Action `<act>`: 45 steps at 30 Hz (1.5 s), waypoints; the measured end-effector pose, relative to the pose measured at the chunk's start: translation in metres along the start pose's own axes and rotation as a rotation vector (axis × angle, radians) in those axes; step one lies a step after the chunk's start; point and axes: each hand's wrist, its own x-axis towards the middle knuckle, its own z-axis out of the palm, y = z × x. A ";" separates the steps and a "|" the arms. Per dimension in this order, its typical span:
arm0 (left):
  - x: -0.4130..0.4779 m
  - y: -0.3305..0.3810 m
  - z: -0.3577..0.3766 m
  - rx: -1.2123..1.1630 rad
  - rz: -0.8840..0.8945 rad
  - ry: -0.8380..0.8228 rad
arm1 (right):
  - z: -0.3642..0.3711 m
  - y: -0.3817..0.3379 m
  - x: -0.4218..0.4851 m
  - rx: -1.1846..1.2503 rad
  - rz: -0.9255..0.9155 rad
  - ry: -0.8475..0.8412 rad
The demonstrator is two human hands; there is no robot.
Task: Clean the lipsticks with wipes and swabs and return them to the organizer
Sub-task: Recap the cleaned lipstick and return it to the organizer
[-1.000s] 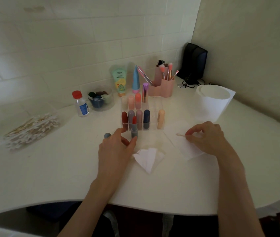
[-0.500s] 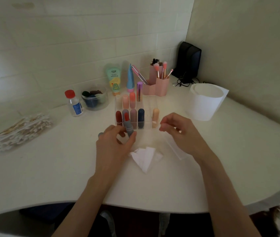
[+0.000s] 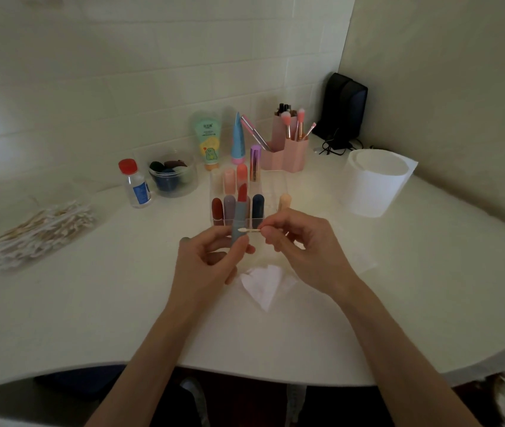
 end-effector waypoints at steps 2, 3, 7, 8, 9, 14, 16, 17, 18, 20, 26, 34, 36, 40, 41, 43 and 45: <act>-0.001 -0.001 0.001 0.000 0.009 -0.033 | 0.002 -0.001 0.000 -0.030 -0.006 0.001; -0.001 -0.001 0.001 0.000 0.013 -0.042 | 0.003 -0.001 -0.001 -0.041 -0.008 0.006; 0.001 -0.004 0.001 0.014 0.026 -0.067 | 0.002 -0.002 0.000 -0.054 0.015 0.045; 0.001 -0.004 0.001 0.014 0.027 -0.071 | 0.002 -0.003 0.000 -0.054 0.022 0.048; 0.001 -0.004 0.001 0.013 0.024 -0.074 | 0.002 -0.003 0.000 -0.057 0.025 0.048; 0.001 -0.005 0.001 0.014 0.024 -0.092 | 0.002 -0.002 0.000 -0.066 0.013 0.054; 0.001 -0.005 0.001 -0.004 0.018 -0.100 | 0.002 -0.002 0.000 -0.064 0.008 0.053; 0.001 -0.005 0.001 -0.010 0.016 -0.105 | 0.002 -0.002 -0.001 -0.067 0.008 0.055; 0.000 -0.005 0.001 -0.014 0.019 -0.111 | 0.002 -0.002 -0.001 -0.070 0.004 0.057; 0.000 -0.006 0.001 -0.016 0.026 -0.127 | 0.002 0.000 -0.001 -0.072 -0.024 0.055; 0.001 -0.007 0.001 -0.021 0.074 -0.215 | 0.005 0.004 -0.001 -0.055 -0.077 0.000; 0.002 -0.010 0.001 -0.010 0.042 -0.241 | 0.010 0.003 -0.002 0.003 -0.065 0.000; 0.002 -0.010 0.000 -0.007 0.078 -0.246 | 0.010 0.003 -0.003 0.016 -0.063 -0.004; 0.002 -0.007 0.002 -0.120 0.057 -0.213 | 0.010 0.002 -0.003 0.031 -0.054 -0.002; 0.003 -0.008 0.002 -0.141 0.058 -0.206 | 0.009 0.002 -0.002 0.038 -0.054 -0.006; 0.004 -0.010 0.002 -0.154 0.085 -0.216 | 0.009 0.002 -0.002 0.048 -0.058 -0.018; 0.004 -0.014 0.000 -0.178 0.080 -0.242 | 0.010 0.003 -0.002 0.058 -0.060 -0.019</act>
